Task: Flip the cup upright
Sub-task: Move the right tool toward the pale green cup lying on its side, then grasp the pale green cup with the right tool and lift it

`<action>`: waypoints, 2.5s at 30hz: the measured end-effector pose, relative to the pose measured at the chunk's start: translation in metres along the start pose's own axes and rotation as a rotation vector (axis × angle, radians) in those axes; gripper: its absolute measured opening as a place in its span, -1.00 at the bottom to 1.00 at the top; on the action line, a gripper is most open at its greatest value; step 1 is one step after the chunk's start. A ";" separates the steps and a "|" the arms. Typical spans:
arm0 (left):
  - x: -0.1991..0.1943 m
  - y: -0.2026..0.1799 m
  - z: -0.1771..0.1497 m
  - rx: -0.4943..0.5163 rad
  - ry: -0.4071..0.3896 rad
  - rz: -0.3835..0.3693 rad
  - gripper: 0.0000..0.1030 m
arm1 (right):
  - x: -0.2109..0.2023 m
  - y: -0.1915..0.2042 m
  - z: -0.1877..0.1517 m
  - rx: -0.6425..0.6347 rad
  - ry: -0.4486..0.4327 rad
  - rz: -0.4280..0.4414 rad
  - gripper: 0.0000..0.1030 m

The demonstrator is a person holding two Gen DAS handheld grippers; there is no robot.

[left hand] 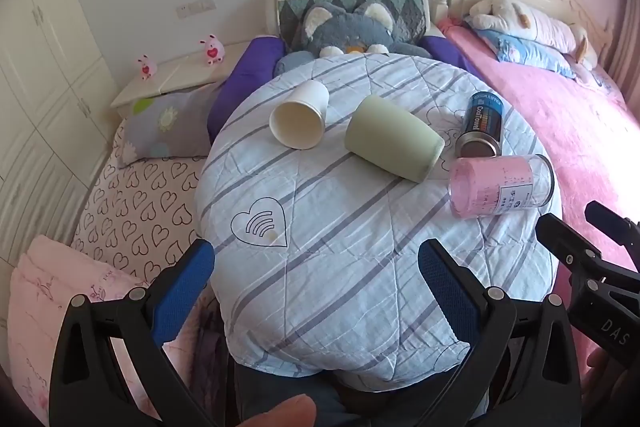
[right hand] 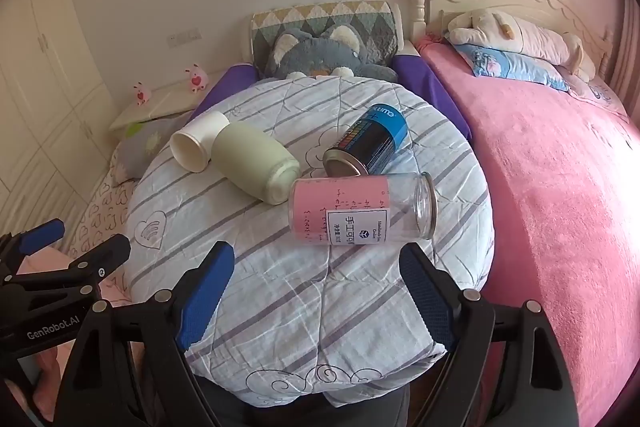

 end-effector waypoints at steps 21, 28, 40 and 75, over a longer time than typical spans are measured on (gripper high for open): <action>-0.007 0.002 -0.003 -0.004 -0.025 -0.008 1.00 | -0.010 0.003 0.002 -0.015 -0.018 -0.027 0.66; -0.004 0.012 -0.004 -0.027 -0.017 -0.002 1.00 | -0.004 0.015 0.004 -0.041 -0.004 -0.011 0.66; 0.000 0.015 -0.006 -0.029 -0.013 0.001 1.00 | 0.001 0.015 0.005 -0.048 0.012 -0.018 0.66; 0.102 0.030 0.051 -0.053 0.104 0.043 1.00 | 0.165 0.047 0.079 -0.380 0.334 0.140 0.66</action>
Point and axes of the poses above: each gripper's, at about its wrist camera, not at the fingertips, and x roughly the way its jaws point, y to its left, z to its top, the point moved 5 cm from there along x, roughly the way its jaws point, and after that the axes turned 6 degrees about z, right-handed, at the moved point
